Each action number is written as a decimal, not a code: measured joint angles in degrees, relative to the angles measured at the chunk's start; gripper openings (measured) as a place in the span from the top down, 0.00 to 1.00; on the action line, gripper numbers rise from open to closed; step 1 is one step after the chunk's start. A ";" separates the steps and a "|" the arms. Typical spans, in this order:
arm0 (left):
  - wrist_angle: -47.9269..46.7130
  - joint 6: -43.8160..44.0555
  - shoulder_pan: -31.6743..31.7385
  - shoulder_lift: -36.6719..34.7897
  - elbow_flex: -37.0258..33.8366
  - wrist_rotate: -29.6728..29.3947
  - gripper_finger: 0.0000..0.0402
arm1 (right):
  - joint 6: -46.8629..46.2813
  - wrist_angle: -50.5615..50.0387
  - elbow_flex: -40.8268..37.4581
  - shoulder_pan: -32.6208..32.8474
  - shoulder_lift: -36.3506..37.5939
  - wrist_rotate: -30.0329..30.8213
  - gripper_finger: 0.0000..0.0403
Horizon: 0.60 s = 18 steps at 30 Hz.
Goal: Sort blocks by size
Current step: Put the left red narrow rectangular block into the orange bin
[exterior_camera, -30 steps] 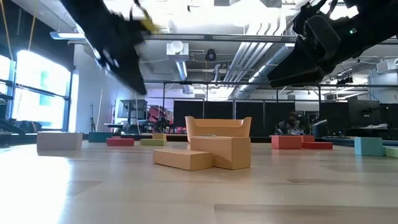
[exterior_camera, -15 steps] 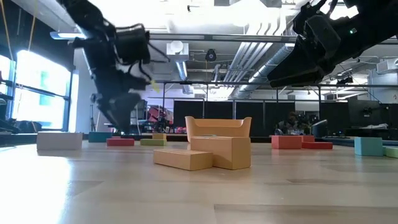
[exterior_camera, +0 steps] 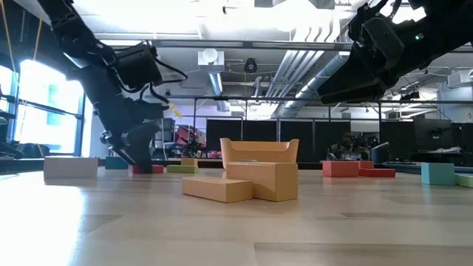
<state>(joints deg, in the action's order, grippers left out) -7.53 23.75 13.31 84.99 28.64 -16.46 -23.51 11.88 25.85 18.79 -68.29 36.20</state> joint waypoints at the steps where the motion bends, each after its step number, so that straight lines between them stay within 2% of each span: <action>1: 0.33 -0.01 -0.29 0.00 -0.36 0.12 0.60 | 0.00 0.00 0.00 0.00 0.00 0.00 0.44; 4: 0.90 -0.31 -1.97 -0.07 -0.79 -0.57 0.75 | 0.00 0.00 0.00 0.00 0.00 -0.09 0.44; 5: 1.80 -0.93 -2.92 0.02 -0.81 -0.79 0.76 | 0.00 0.00 0.00 0.00 0.00 -0.19 0.44; 11: 3.79 -6.74 -12.79 0.24 2.32 4.46 0.76 | 0.00 0.00 0.00 0.00 0.00 -0.28 0.44; 14: 3.46 -7.98 -19.91 0.11 7.23 6.35 0.76 | 0.48 -0.02 -0.02 0.00 0.00 -0.39 0.44; 18: -2.91 -5.90 -30.59 0.07 15.41 5.02 0.76 | 1.01 -0.02 -0.02 0.00 -0.02 -0.41 0.44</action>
<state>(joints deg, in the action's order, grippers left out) -10.44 17.85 -17.28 85.06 44.06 -11.44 -22.50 11.86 25.82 18.79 -68.31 35.80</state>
